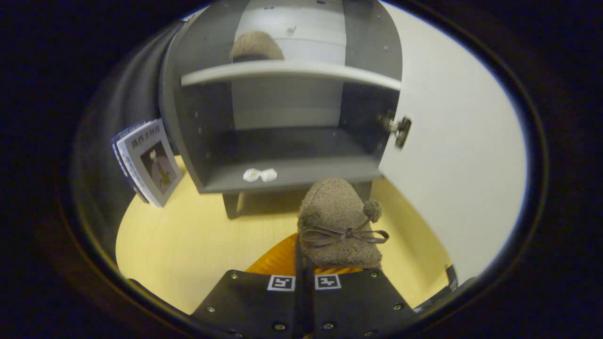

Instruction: Open the shoe cabinet door, grab the shoes and put them into the shoe cabinet, then close the shoe cabinet door.

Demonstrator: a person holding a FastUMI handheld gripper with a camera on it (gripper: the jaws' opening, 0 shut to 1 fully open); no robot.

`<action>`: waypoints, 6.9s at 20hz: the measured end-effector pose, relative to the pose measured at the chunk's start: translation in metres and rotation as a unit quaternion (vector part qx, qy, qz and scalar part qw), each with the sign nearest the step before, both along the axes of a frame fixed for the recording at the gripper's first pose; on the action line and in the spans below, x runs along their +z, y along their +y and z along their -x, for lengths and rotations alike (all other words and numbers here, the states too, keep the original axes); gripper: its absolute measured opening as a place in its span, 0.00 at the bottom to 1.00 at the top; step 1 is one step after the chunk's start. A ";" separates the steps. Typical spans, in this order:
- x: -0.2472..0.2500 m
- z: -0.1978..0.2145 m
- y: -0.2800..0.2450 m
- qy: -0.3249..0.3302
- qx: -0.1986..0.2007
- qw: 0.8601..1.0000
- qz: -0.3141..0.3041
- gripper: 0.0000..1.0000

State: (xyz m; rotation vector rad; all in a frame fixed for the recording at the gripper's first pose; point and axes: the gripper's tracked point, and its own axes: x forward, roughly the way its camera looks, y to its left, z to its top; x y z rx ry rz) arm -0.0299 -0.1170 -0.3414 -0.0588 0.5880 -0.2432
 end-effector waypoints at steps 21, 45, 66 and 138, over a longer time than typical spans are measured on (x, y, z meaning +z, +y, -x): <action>0.224 -0.261 -0.049 -0.186 0.057 0.981 -0.003 0.01; 0.205 -0.249 -0.039 -0.140 0.047 0.989 0.011 0.58; 0.297 -0.075 -0.019 -0.249 0.043 0.968 0.008 0.69; 0.337 0.030 0.052 -0.278 0.166 0.942 -0.084 0.97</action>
